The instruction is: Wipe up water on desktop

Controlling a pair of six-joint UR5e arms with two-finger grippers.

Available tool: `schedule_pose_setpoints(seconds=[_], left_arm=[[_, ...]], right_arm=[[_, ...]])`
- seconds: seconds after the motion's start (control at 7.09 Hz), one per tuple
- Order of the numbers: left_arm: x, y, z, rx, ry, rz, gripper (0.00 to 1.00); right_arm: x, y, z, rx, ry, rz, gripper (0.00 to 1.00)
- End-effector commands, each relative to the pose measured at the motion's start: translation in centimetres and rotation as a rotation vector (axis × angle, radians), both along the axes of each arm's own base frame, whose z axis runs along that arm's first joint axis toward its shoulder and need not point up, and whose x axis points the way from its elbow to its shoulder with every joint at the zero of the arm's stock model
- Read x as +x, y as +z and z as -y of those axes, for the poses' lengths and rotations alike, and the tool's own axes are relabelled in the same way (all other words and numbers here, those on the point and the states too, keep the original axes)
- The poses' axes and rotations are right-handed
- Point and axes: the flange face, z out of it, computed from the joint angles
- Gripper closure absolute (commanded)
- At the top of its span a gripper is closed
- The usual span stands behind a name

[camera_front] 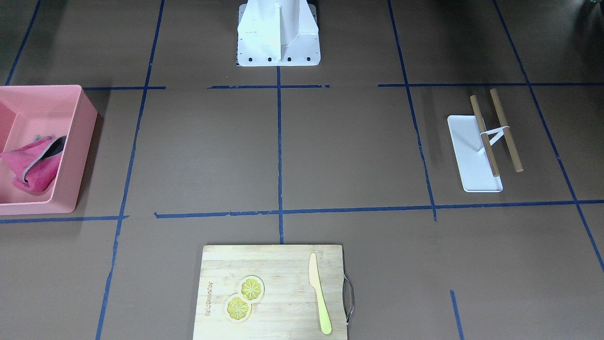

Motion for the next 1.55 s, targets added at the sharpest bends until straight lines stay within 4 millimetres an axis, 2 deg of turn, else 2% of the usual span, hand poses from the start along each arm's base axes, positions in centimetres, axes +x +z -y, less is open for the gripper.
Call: schedule_pose_setpoints(seconds=[0.0,1.41], left_arm=[[0.01,-0.3,0.28,0.004,-0.001,0.001,0.0],[0.01,0.17,0.17,0.002,0.004,0.001,0.0]], right_arm=[[1.22,0.26,0.4,0.01,0.018,-0.064,0.0],[1.35,-0.09,0.26,0.004,0.029,-0.03,0.0]])
